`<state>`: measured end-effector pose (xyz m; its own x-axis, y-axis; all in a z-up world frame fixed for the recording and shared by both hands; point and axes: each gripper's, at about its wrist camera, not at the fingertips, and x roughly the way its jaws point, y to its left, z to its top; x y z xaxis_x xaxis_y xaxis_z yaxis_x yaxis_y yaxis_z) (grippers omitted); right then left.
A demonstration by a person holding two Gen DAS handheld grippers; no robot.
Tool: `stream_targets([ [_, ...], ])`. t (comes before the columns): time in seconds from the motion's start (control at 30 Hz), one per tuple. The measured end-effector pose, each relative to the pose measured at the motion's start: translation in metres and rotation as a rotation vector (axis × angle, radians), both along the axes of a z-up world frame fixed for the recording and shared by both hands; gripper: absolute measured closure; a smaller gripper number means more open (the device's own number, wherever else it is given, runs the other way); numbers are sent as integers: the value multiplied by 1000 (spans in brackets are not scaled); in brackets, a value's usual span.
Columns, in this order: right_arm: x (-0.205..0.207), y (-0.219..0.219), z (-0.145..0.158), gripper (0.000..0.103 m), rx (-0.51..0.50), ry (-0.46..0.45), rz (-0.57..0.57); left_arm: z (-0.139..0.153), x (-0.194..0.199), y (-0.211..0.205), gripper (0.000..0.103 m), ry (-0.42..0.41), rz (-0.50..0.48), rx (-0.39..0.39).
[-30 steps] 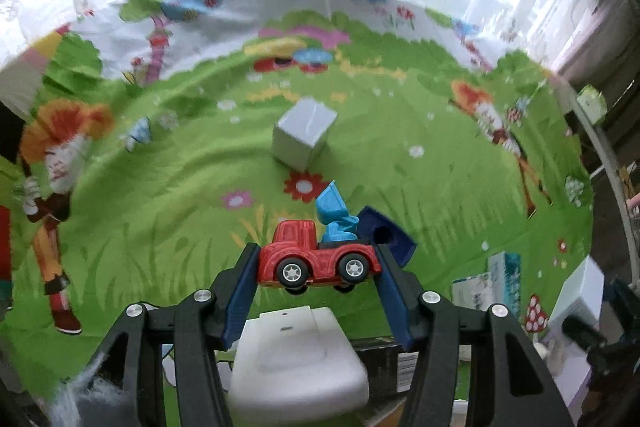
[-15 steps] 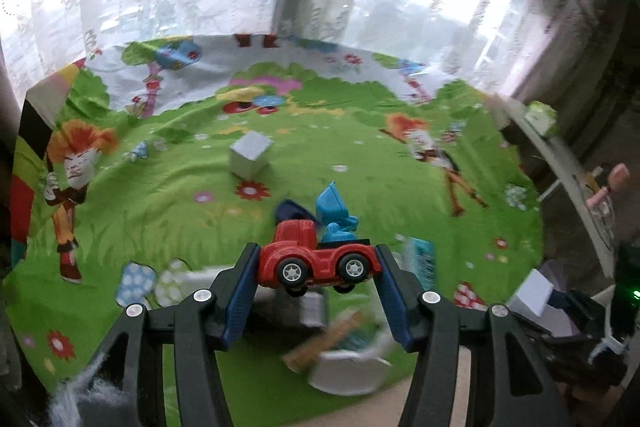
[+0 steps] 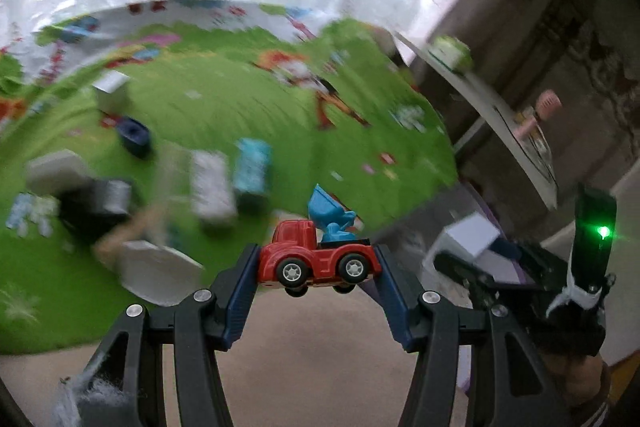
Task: Organize rigid objects
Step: 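Carry the large white box and red truck into the storage box and release both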
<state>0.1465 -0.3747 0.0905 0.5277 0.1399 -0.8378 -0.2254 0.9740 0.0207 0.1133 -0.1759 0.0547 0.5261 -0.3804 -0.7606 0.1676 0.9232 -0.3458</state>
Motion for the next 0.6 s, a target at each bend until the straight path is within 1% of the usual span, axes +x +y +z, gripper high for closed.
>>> stream_targets([
  [0.13,-13,-23,-1,16,-44,-20,-52,-11,-7,-34,46,34,-70,-14],
  [0.3,-21,-47,-2,16,-103,-47,-114,-16,-13,-68,46,41,-141,-21],
  [0.4,-24,-58,-2,16,-130,-59,-150,-20,-16,-81,46,53,-171,-20],
  [0.6,-25,-72,-3,16,-142,-59,-196,-24,-19,-98,45,58,-223,-22],
])
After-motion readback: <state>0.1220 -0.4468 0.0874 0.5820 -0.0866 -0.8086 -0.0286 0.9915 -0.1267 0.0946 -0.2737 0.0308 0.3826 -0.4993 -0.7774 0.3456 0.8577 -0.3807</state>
